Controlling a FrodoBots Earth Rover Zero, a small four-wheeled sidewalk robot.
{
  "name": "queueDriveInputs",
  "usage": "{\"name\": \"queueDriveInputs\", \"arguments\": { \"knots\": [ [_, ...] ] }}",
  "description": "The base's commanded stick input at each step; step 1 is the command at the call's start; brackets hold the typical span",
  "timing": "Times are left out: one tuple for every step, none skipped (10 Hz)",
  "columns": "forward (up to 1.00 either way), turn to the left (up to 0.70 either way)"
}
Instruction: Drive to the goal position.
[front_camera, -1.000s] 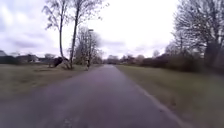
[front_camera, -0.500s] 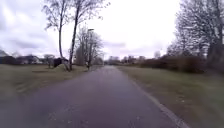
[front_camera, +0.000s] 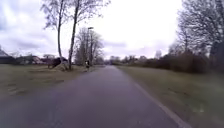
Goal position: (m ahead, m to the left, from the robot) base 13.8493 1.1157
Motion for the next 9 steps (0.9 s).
{"name": "queueDriveInputs", "arguments": {
  "knots": [
    [1.0, 0.0],
    [1.0, -0.09],
    [1.0, -0.4],
    [1.0, -0.4],
    [1.0, -0.38],
    [1.0, -0.02],
    [1.0, 0.0],
    [1.0, 0.0],
    [1.0, 0.0]
  ]
}}
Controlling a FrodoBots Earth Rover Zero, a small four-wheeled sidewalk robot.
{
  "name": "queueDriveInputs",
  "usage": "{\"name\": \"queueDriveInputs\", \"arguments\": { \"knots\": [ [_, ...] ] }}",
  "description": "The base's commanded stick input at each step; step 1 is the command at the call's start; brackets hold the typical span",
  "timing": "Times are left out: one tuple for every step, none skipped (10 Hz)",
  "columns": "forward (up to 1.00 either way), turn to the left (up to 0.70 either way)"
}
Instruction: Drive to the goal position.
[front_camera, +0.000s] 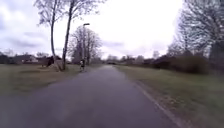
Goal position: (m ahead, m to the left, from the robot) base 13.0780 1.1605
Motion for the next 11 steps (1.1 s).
{"name": "queueDriveInputs", "arguments": {
  "knots": [
    [1.0, 0.0],
    [1.0, 0.0],
    [1.0, 0.0],
    [1.0, 0.0],
    [1.0, 0.0],
    [1.0, 0.0],
    [1.0, 0.0],
    [1.0, 0.0],
    [1.0, 0.0],
    [1.0, 0.0],
    [1.0, 0.0]
  ]
}}
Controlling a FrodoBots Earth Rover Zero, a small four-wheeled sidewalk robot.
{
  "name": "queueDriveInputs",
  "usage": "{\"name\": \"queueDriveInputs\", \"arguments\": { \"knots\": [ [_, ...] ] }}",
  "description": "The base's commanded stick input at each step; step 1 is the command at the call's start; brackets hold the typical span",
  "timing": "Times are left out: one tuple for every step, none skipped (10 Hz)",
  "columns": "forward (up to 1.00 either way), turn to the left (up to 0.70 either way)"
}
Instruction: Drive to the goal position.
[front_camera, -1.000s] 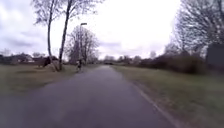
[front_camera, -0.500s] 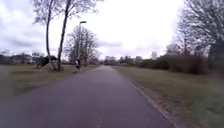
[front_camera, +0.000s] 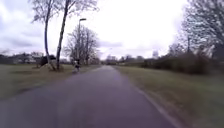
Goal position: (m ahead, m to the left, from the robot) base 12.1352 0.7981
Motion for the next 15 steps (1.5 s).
{"name": "queueDriveInputs", "arguments": {
  "knots": [
    [1.0, 0.0],
    [1.0, 0.0],
    [1.0, 0.0],
    [1.0, 0.0],
    [1.0, 0.0],
    [1.0, 0.0],
    [1.0, 0.0],
    [1.0, 0.0],
    [1.0, 0.0],
    [1.0, 0.0],
    [1.0, 0.0],
    [1.0, 0.0],
    [1.0, 0.0],
    [1.0, 0.0],
    [1.0, 0.0]
  ]
}}
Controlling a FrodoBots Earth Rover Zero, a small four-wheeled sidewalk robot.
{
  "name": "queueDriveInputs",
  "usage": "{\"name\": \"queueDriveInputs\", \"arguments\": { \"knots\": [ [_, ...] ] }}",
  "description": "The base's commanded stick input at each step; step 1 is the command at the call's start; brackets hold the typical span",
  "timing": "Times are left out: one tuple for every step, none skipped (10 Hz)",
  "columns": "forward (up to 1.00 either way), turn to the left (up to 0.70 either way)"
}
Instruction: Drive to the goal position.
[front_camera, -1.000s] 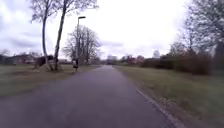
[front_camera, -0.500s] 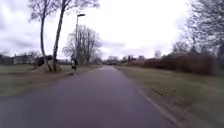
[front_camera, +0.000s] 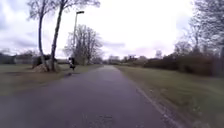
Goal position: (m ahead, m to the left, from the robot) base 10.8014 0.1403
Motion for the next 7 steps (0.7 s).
{"name": "queueDriveInputs", "arguments": {
  "knots": [
    [1.0, 0.0],
    [1.0, 0.0],
    [1.0, 0.0],
    [1.0, 0.0],
    [1.0, 0.0],
    [1.0, 0.0],
    [1.0, 0.0]
  ]
}}
